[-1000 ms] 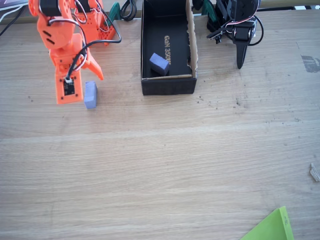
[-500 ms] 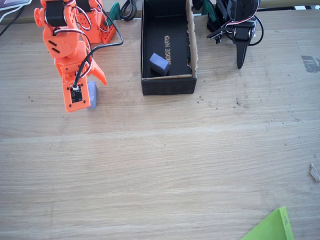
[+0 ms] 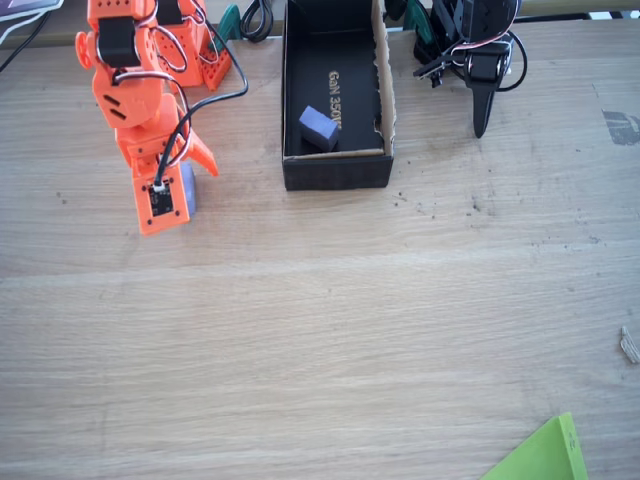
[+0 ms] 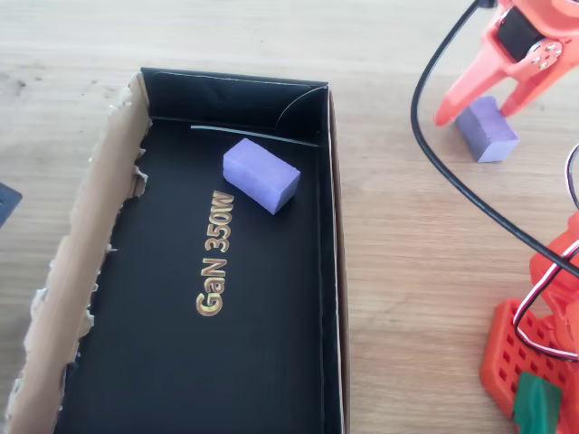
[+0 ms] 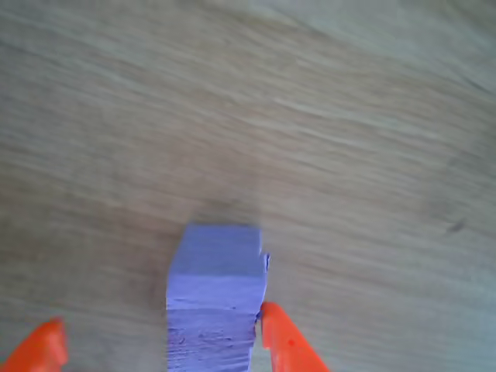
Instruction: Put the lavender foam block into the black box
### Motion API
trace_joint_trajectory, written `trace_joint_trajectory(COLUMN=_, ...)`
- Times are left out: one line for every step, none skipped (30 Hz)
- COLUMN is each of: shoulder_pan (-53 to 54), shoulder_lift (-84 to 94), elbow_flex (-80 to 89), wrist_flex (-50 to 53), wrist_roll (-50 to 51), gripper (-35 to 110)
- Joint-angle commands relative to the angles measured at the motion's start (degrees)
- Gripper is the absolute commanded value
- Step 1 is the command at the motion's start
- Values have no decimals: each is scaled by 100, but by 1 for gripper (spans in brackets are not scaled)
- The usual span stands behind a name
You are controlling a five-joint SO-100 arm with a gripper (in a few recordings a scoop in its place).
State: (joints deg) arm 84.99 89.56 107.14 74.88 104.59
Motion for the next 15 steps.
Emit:
trace_joint_trajectory(shoulder_pan=62, shoulder_lift=44, elbow_flex=-88, wrist_flex=-79, wrist_roll=44, gripper=24)
trace_joint_trajectory(shoulder_pan=70, shoulder_lift=18, elbow_flex=-88, wrist_flex=-105, wrist_roll=35, gripper=18)
trace_joint_trajectory(shoulder_pan=79, shoulder_lift=-9, elbow_flex=-88, wrist_flex=-114, wrist_roll=35, gripper=9)
trace_joint_trajectory(shoulder_pan=97, shoulder_lift=-26, elbow_flex=-88, wrist_flex=-123, wrist_roll=35, gripper=4)
trace_joint_trajectory(shoulder_pan=105, shoulder_lift=-35, elbow_flex=-88, wrist_flex=-123, wrist_roll=35, gripper=1)
trace_joint_trajectory(shoulder_pan=114, shoulder_lift=-35, elbow_flex=-88, wrist_flex=-132, wrist_roll=35, gripper=0)
trace_joint_trajectory(shoulder_pan=114, shoulder_lift=-35, elbow_flex=-88, wrist_flex=-132, wrist_roll=18, gripper=0)
trace_joint_trajectory(shoulder_pan=114, shoulder_lift=-35, elbow_flex=-88, wrist_flex=-132, wrist_roll=18, gripper=0)
trace_joint_trajectory(shoulder_pan=114, shoulder_lift=-35, elbow_flex=-88, wrist_flex=-123, wrist_roll=26, gripper=0)
trace_joint_trajectory(shoulder_pan=105, shoulder_lift=-35, elbow_flex=-88, wrist_flex=-105, wrist_roll=26, gripper=0)
trace_joint_trajectory(shoulder_pan=97, shoulder_lift=-26, elbow_flex=-88, wrist_flex=-88, wrist_roll=35, gripper=0)
trace_joint_trajectory(shoulder_pan=88, shoulder_lift=-9, elbow_flex=-88, wrist_flex=-62, wrist_roll=53, gripper=0)
trace_joint_trajectory(shoulder_pan=79, shoulder_lift=26, elbow_flex=-88, wrist_flex=-18, wrist_roll=53, gripper=0)
trace_joint_trajectory(shoulder_pan=79, shoulder_lift=70, elbow_flex=-88, wrist_flex=44, wrist_roll=79, gripper=0)
trace_joint_trajectory(shoulder_pan=79, shoulder_lift=149, elbow_flex=-88, wrist_flex=114, wrist_roll=88, gripper=0)
